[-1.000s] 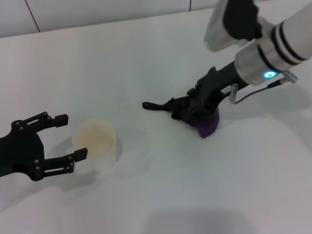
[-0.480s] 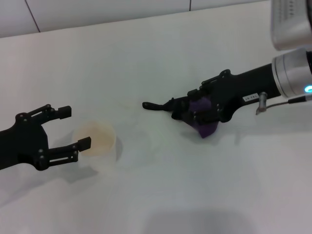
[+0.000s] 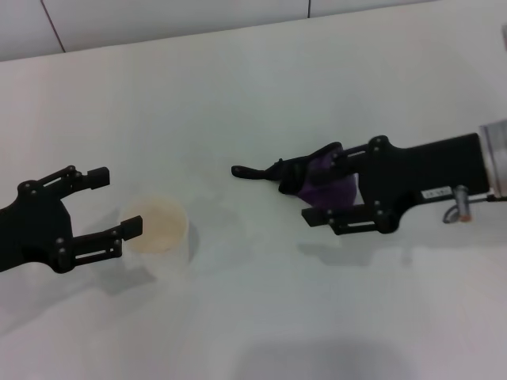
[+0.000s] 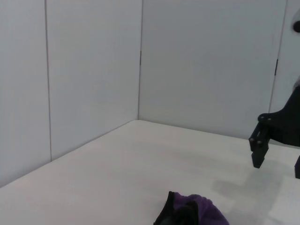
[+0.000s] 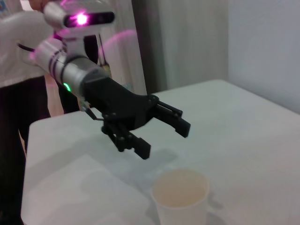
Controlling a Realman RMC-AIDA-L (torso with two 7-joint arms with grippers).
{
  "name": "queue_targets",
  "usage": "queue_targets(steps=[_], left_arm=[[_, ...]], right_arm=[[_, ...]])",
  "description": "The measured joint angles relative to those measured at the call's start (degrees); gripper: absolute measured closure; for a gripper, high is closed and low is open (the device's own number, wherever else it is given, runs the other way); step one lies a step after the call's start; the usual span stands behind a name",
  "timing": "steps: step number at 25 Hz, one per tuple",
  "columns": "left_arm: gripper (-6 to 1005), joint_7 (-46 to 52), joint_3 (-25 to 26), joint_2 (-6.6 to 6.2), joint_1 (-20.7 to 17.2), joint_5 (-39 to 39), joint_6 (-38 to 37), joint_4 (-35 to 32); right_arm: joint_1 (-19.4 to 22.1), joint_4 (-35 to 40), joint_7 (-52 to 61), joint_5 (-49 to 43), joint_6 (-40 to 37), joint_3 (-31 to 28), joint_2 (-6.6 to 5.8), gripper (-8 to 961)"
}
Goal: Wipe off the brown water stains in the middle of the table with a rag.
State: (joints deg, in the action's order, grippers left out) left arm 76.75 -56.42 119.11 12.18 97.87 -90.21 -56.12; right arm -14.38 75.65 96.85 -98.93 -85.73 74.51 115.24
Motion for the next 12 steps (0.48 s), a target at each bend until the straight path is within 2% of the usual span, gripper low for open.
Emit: queue_targets(steps=[12], left_arm=[[123,-0.3,-0.2,-0.03,0.8,-0.1,-0.1,1.6]], right_arm=[[3.0,-6.5,-9.8,6.6,-5.0,-4.2,-0.09,421]])
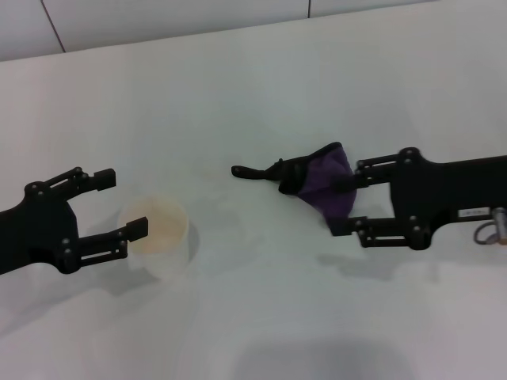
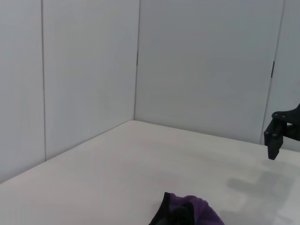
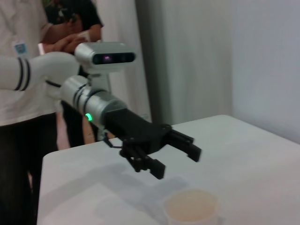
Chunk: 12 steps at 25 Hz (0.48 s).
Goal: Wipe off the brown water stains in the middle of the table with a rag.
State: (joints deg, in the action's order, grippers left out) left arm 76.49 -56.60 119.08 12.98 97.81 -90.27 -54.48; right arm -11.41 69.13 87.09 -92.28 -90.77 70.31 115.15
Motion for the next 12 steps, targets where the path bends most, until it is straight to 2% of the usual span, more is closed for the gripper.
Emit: queue_targets(steps=[5,12], left_arm=[[123,0.0,0.1,0.0,0.0,0.0,0.0,0.0],[123,-0.2,0.2,0.03,-0.3,-0.5,0.0,0.0]], right_arm=[[1.6,-1.0,-1.5,0.1,-1.8,-3.3,-0.02,420],[1.7,-5.8,-7.2,0.2,-10.5,-11.6,-0.02,420]])
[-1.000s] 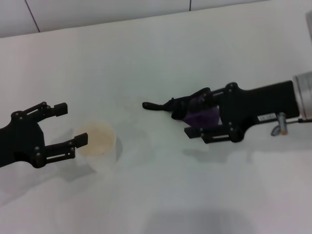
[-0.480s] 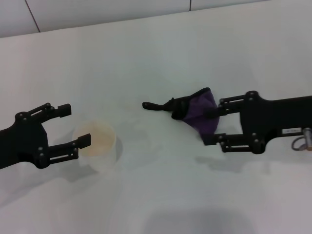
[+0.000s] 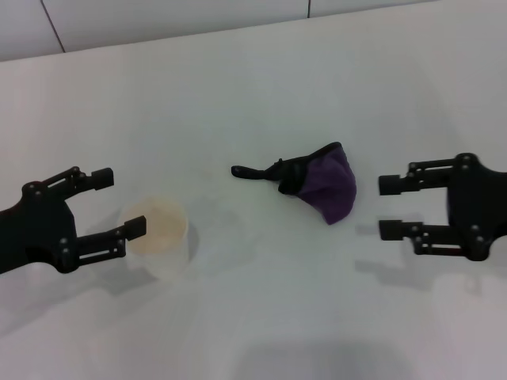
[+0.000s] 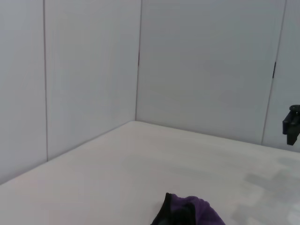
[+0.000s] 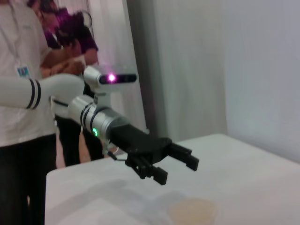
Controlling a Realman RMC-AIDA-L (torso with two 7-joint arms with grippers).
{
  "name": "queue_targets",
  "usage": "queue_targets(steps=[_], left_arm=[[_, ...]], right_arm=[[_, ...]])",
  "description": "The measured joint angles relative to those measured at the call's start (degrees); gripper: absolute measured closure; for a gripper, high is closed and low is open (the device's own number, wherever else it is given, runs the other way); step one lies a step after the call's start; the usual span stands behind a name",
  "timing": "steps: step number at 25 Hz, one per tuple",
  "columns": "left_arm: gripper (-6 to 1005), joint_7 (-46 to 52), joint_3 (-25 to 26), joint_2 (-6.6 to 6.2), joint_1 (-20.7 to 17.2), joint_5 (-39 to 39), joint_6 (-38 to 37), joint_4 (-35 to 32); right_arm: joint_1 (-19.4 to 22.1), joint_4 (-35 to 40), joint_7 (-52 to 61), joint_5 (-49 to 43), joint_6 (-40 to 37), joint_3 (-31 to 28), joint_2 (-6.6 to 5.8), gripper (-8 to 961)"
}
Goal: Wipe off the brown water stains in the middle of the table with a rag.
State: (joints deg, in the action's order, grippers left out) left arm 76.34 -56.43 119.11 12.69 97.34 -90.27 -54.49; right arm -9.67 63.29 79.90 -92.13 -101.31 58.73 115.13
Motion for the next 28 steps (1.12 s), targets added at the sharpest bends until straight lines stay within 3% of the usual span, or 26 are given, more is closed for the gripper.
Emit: queue_targets(steps=[11,28], left_arm=[[123,-0.5,0.1,-0.09,-0.5,-1.4,-1.3,0.5],[123,-0.6,0.0,-0.11,-1.4,0.5,-2.9,1.5]], right_arm=[[-0.5,-4.7,-4.4,-0.4,-0.6,-2.3,-0.06,420],[-1.4,-7.6,-4.6,-2.7,5.8,-1.6,-0.09,420]])
